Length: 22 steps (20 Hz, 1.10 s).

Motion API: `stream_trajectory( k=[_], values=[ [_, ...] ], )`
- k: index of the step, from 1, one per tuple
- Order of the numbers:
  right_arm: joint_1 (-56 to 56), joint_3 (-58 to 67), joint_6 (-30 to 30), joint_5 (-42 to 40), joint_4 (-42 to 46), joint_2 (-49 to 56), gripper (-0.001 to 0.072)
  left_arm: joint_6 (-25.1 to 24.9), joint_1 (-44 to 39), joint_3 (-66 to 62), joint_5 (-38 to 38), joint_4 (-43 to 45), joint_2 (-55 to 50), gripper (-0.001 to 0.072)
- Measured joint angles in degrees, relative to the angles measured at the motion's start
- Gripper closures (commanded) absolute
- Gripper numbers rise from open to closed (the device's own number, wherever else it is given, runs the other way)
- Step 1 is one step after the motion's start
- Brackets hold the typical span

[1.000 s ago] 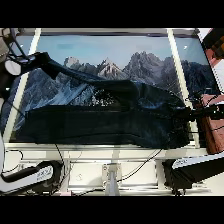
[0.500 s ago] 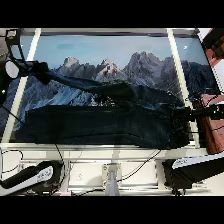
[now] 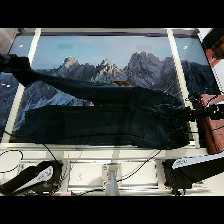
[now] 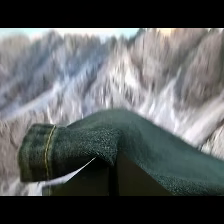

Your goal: Fold the clothes and pants, and hang the long-sleeved shirts on hangers.

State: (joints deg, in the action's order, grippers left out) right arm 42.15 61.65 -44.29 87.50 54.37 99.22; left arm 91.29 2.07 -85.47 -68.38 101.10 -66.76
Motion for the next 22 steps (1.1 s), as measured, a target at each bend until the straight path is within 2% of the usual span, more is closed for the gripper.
stream_trajectory(
  k=[4, 7, 9, 12, 15, 18, 19, 20, 21, 22],
  values=[
    [0.00, 0.00, -0.04, -0.07, 0.02, 0.00, 0.0661, -0.79, -0.07, -0.61, -2.43, -1.66, -10.91, 0.0684],
    [0.00, 0.00, -0.02, -0.63, 0.04, 0.00, 0.0660, -1.49, -0.13, -0.79, 0.79, -3.32, -20.20, 0.0682],
    [0.00, 0.00, -0.02, -1.55, 0.04, 0.00, 0.0660, -1.25, -0.24, -0.81, 6.71, -4.37, -24.20, 0.0683],
    [0.00, 0.00, -0.02, -2.99, 0.04, 0.00, 0.0660, 0.59, -0.24, -0.83, 19.47, -4.85, -27.50, 0.0681],
    [0.00, 0.00, -0.02, -3.78, 0.04, 0.00, 0.0660, 4.61, -0.24, -0.83, 33.48, -5.20, -29.59, 0.0681],
    [0.00, 0.00, -0.02, -4.31, 0.02, 0.00, 0.0661, 8.94, -0.31, -0.85, 42.32, -5.22, -31.98, 0.0668],
    [0.00, 0.00, -0.02, -4.42, 0.02, 0.00, 0.0660, 9.86, -0.39, -0.83, 44.09, -5.22, -32.98, 0.0519],
    [0.00, 0.00, 0.00, -4.48, 0.02, 0.00, 0.0660, 10.64, -0.48, -0.85, 45.40, -5.25, -34.03, 0.0149],
    [0.00, 0.00, 0.00, -4.52, 0.02, 0.00, 0.0660, 11.17, -0.55, -0.85, 46.34, -5.25, -34.88, 0.0003],
    [0.00, 0.00, 0.00, -4.57, 0.00, 0.00, 0.0660, 11.78, -0.55, -0.85, 46.99, -5.33, -35.65, -0.0008]
  ],
)
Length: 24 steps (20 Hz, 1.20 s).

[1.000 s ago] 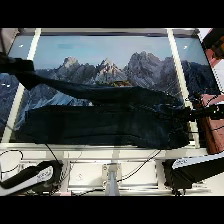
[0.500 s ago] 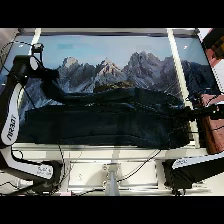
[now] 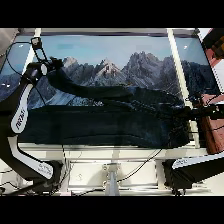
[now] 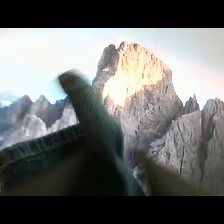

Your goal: Fold the clothes and pants, and hang the long-sleeved shirts on hangers.

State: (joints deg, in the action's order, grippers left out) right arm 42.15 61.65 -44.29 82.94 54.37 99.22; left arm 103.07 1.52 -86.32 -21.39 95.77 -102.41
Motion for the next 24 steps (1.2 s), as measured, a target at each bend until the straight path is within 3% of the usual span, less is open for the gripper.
stream_trajectory(
  k=[3, 4, 5, 9, 12, 18, 24],
  values=[
    [0.00, 0.00, 0.00, -0.24, 0.00, 0.00, 0.0660, 0.70, 0.17, 0.02, 1.27, -0.09, -0.98, 0.0004],
    [0.00, 0.00, 0.00, -0.42, -0.04, 0.00, 0.0660, 1.25, 0.55, 0.00, 1.46, -0.09, -0.98, 0.0055],
    [0.00, 0.00, 0.00, -0.63, -0.09, 0.00, 0.0660, 2.21, 1.07, 0.02, 1.55, -0.09, -0.90, 0.0187],
    [0.00, 0.00, 0.00, -1.40, -0.22, -0.04, 0.0660, 11.39, 5.27, 0.00, -1.64, -0.57, -0.46, 0.0202],
    [0.00, 0.00, 0.02, -1.70, -0.24, -0.04, 0.0660, 13.97, 9.46, -0.02, -6.78, -5.81, -1.64, 0.0202],
    [0.00, 0.00, 0.00, -2.03, -0.26, -0.04, 0.0660, -1.97, 17.42, -2.32, -14.78, -27.26, -6.86, 0.0202],
    [0.00, 0.00, 0.02, -2.29, -0.20, -0.04, 0.0660, -9.16, 19.19, -3.72, -14.56, -33.81, -9.79, 0.0235]
  ],
)
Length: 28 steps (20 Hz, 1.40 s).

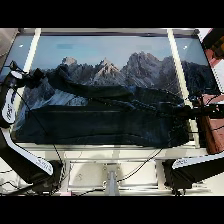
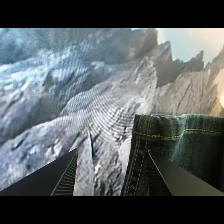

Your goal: Fold the clothes and pants, and hang the long-sleeved shirts on hangers.

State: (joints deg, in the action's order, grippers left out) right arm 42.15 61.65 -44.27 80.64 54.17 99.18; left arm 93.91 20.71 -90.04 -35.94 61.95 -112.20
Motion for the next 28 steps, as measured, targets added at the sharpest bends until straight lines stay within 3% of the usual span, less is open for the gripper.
stream_trajectory(
  k=[8, 9, 10, 13, 14, 15, 21, 24, 28],
  values=[
    [0.00, 0.00, -0.87, -0.15, 0.00, 0.00, 0.0660, -10.10, -1.73, -0.20, -2.49, -6.73, -1.73, 0.0238],
    [0.00, 0.00, -0.98, -0.17, 0.00, 0.00, 0.0660, -10.67, -1.86, -0.22, -2.86, -7.19, -1.81, 0.0304],
    [0.00, 0.00, -1.01, -0.17, -0.02, 0.00, 0.0660, -11.08, -1.92, -0.22, -3.13, -7.26, -1.88, 0.0444],
    [0.00, 0.00, -1.18, -0.15, -0.02, 0.00, 0.0660, -11.74, -2.10, -0.13, -3.08, -7.69, -2.01, 0.0488],
    [0.00, 0.00, -1.20, -0.15, -0.02, 0.00, 0.0660, -11.91, -2.16, -0.13, -2.51, -7.78, -2.01, 0.0643],
    [0.00, 0.00, -1.22, -0.13, -0.04, 0.00, 0.0660, -12.26, -2.23, -0.11, -1.44, -7.87, -2.08, 0.0679],
    [0.00, 0.13, -1.51, -0.61, -5.77, -0.39, 0.0661, -15.37, -2.56, -0.37, 1.57, -13.20, 0.68, 0.0679],
    [0.00, 0.68, -1.81, 0.33, -10.78, -1.68, 0.0661, -18.67, -1.90, -0.44, 2.56, -15.30, 5.86, 0.0681],
    [-0.02, 1.01, -3.41, 0.55, -14.80, -4.07, 0.0661, -19.56, 0.07, -0.50, 2.16, -14.88, 13.97, 0.0682]
  ],
)
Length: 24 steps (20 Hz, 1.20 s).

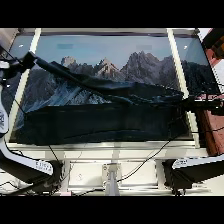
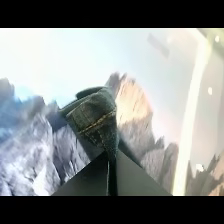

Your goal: Fold the clothes and pants, and hang the long-sleeved shirts on hangers.

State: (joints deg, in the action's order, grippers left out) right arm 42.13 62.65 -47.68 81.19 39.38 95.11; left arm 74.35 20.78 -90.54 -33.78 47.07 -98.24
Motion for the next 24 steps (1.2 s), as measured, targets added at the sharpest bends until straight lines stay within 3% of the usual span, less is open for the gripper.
stream_trajectory(
  k=[4, 6, 10, 15, 24],
  values=[
    [0.00, 0.11, -2.49, -0.92, -1.46, -2.29, 0.0661, 7.69, 1.66, -0.04, -8.48, 13.33, 5.77, 0.0681],
    [0.00, 0.11, -3.63, -1.95, -1.57, -3.26, 0.0661, 11.74, 2.08, -0.04, -16.52, 23.08, 7.19, 0.0680],
    [0.00, 0.11, -6.16, -4.37, -1.05, -4.26, 0.0661, 15.32, 2.49, 0.02, -32.41, 35.69, 7.13, 0.0680],
    [0.00, 0.11, -7.85, -5.20, 1.81, -4.57, 0.0661, 15.08, 2.67, 0.02, -45.11, 40.83, 3.52, 0.0679],
    [0.02, 0.13, -8.44, -4.37, 5.49, -4.61, 0.0661, 14.82, 2.12, 0.02, -52.92, 42.47, -6.05, 0.0680]
  ],
)
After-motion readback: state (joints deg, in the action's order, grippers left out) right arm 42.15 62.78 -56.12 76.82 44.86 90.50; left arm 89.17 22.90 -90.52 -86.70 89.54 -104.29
